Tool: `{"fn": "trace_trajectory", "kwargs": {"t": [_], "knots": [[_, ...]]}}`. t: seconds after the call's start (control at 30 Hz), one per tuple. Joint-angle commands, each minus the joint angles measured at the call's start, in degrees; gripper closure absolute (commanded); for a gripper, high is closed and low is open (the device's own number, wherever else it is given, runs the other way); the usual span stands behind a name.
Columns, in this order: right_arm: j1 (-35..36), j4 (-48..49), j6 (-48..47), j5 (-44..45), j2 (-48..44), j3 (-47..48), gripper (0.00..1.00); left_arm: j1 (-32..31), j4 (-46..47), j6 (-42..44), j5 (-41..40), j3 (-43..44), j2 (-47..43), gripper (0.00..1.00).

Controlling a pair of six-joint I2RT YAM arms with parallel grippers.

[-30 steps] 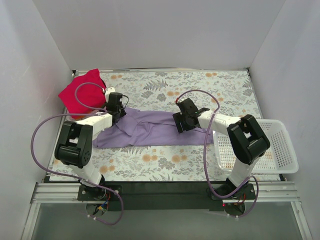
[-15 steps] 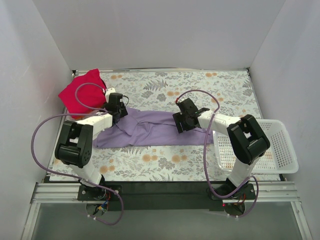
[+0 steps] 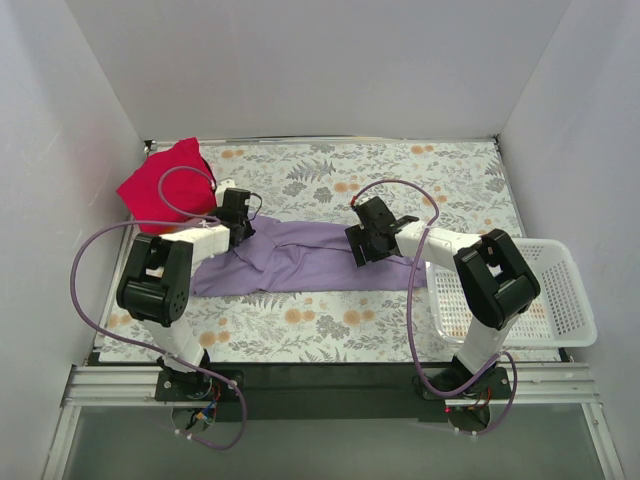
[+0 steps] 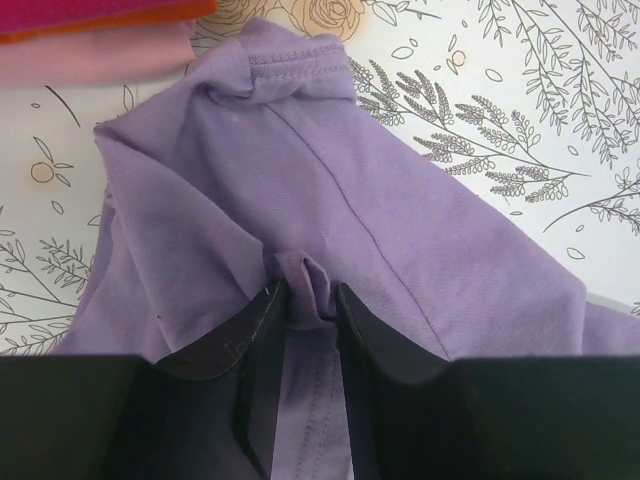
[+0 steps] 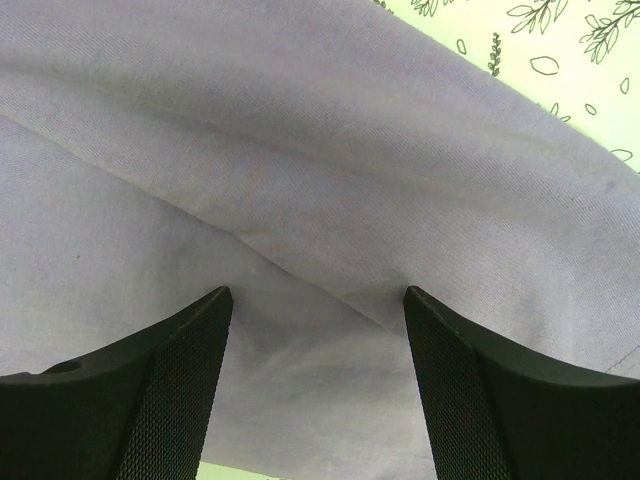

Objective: Fold and stack the t-shirts
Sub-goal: Fold the tshirt

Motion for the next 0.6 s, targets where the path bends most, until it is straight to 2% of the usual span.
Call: {"fn": "trace_trajectory", "kwargs": {"t": [0.0, 0.23, 0.37, 0.57], "knots": [[-0.3, 0.8, 0.3, 1.3, 0.2, 0.3, 0.36, -0.2, -0.6, -0.5, -1.6, 0.1, -3.7, 0.74], [-0.6, 0.8, 0.2, 1.3, 0.7, 0.5, 0.36, -0.2, -1.5, -1.2, -2.8, -3.1, -7.8, 0.78], [-0.7, 0.8, 0.1, 1.3, 0.5, 0.5, 0.36, -0.2, -1.7, -1.5, -3.2, -5.1, -10.0, 1.0], [-0.7, 0.8, 0.1, 1.2, 0.3, 0.2, 0.36, -0.2, -4.7, -2.7, -7.9, -6.6, -11.3, 1.0]]}}
